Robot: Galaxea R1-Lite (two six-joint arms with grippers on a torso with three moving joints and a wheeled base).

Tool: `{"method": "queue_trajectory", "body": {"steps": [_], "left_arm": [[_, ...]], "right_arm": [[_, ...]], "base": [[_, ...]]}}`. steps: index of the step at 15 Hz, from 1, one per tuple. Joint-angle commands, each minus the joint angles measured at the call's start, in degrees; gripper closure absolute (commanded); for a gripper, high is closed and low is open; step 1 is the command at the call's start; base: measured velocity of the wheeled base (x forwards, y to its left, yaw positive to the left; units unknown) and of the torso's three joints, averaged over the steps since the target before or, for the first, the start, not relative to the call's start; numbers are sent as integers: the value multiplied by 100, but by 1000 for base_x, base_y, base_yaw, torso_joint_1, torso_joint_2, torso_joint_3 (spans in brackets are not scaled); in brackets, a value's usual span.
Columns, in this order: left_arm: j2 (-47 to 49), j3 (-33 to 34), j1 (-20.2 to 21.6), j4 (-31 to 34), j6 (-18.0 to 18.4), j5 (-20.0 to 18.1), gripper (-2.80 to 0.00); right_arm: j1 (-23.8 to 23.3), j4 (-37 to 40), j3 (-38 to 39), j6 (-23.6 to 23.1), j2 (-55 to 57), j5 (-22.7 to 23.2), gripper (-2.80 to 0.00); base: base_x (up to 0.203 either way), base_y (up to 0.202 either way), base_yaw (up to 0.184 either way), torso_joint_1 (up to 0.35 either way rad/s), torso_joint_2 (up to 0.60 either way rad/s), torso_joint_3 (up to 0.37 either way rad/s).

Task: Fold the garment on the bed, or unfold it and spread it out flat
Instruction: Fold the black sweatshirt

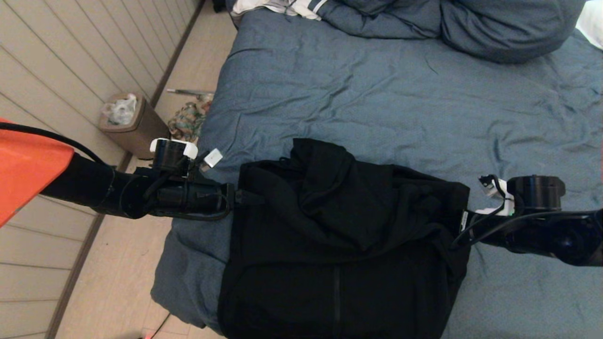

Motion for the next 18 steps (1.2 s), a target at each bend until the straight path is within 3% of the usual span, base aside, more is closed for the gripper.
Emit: {"method": "queue_trajectory", "body": {"steps": [1, 7, 14, 15, 18], "left_arm": [[-48, -51, 185, -11, 36, 17, -280], [-68, -355, 429, 5, 112, 14, -280], [417, -262, 121, -11, 147, 194, -280], [421, -271, 108, -2, 147, 258, 0], [496, -349, 95, -78, 132, 533, 0]], "right_arm": [[0, -18, 0, 6, -8, 14, 0], [34, -18, 123, -28, -140, 14, 0], [27, -18, 129, -29, -148, 14, 0], [27, -18, 132, -37, -148, 14, 0], [35, -18, 141, -38, -131, 14, 0]], "base": [[0, 0, 0, 0, 0, 0], [0, 0, 0, 0, 0, 0], [0, 0, 0, 0, 0, 0], [0, 0, 0, 0, 0, 0], [0, 0, 0, 0, 0, 0]]}}
